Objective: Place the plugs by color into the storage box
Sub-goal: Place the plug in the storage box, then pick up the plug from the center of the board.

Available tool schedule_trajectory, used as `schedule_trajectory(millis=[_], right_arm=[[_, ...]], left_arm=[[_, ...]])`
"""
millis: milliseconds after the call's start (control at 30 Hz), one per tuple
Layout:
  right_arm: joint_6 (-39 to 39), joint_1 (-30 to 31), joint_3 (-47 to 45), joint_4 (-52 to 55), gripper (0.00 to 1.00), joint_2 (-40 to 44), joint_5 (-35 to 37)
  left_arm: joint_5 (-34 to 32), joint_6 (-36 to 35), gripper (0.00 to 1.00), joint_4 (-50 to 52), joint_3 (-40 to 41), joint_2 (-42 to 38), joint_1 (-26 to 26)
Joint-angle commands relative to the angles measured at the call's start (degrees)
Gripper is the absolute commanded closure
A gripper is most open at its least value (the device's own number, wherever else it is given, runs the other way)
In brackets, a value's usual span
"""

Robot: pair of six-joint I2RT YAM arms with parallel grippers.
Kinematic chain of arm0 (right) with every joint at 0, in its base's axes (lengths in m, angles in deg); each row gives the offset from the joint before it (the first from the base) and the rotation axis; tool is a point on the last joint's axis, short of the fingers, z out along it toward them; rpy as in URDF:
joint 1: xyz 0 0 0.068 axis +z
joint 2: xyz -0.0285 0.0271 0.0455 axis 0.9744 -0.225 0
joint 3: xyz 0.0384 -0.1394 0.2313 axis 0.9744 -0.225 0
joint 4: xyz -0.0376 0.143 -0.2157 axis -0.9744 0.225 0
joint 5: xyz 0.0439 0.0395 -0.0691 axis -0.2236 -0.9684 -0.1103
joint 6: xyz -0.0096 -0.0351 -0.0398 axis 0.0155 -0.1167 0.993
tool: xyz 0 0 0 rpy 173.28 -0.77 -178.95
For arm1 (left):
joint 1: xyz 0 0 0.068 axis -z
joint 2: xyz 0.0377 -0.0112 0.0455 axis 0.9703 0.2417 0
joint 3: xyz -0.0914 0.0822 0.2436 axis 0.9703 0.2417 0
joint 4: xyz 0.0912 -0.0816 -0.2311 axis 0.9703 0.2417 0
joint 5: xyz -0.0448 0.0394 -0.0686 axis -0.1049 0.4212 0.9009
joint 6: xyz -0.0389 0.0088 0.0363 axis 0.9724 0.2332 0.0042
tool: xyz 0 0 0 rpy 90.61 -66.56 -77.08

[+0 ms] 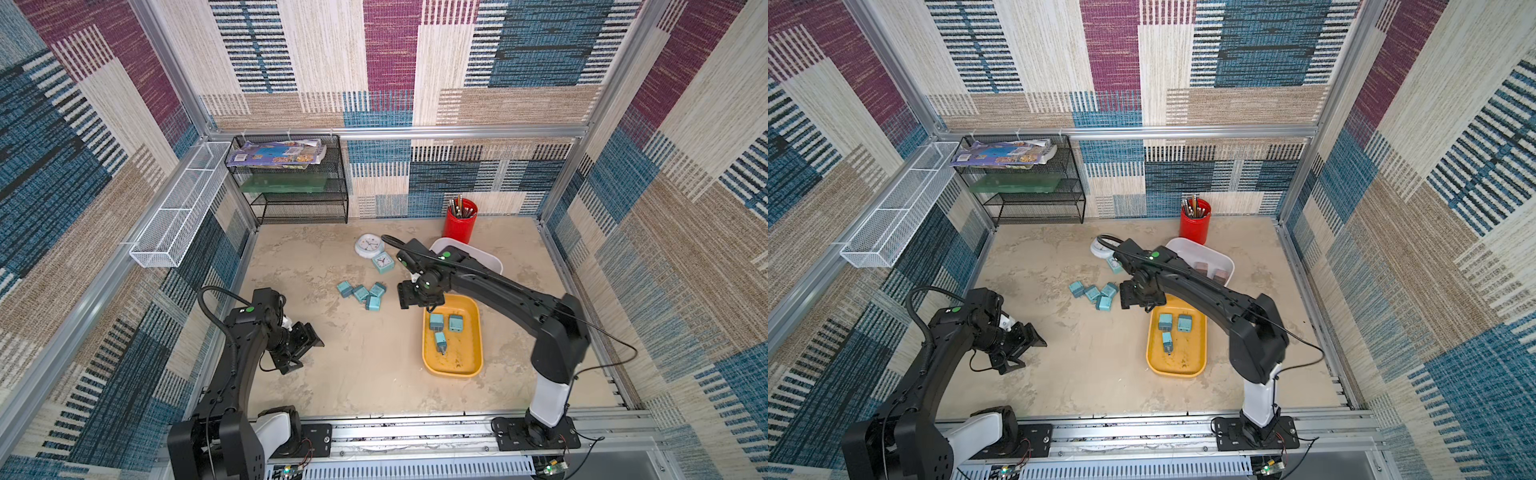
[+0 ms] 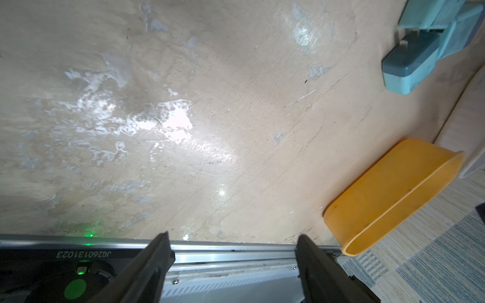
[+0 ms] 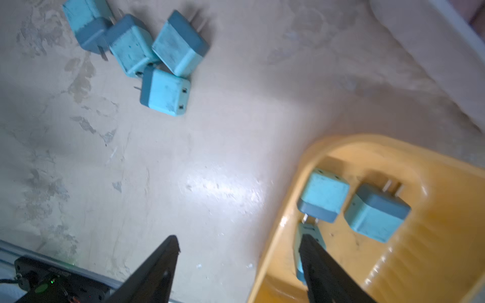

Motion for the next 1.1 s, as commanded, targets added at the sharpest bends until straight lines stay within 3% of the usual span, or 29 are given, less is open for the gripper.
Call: schedule_trajectory(millis=[0, 233, 433, 667, 1067], right_arm=[[1.8, 1.0, 10.1, 3.5, 0.23, -8.3, -0.5], [2.0, 0.7, 25.3, 3.6, 0.22, -22.3, -3.7], [0.9, -0.8, 24.6, -0.8, 0.24, -24.6, -4.5], [2.6, -0.9, 23.9, -7.8, 0.35, -25.5, -9.1], [5.2, 0.8, 21.8, -9.7, 0.45, -27.1, -11.5]], left_arm=[[0.7, -0.2, 0.22, -0.4, -0.7, 0.2, -0.1], [0.9, 0.3, 0.22, -0.2, 0.0, -0.9, -0.1], [0.7, 0.0, 0.22, 0.1, 0.4, -1.2, -0.1], [0.7, -0.2, 0.22, 0.1, 0.3, -0.9, -0.1], [0.5, -0.4, 0.22, 0.2, 0.4, -0.8, -0.1]])
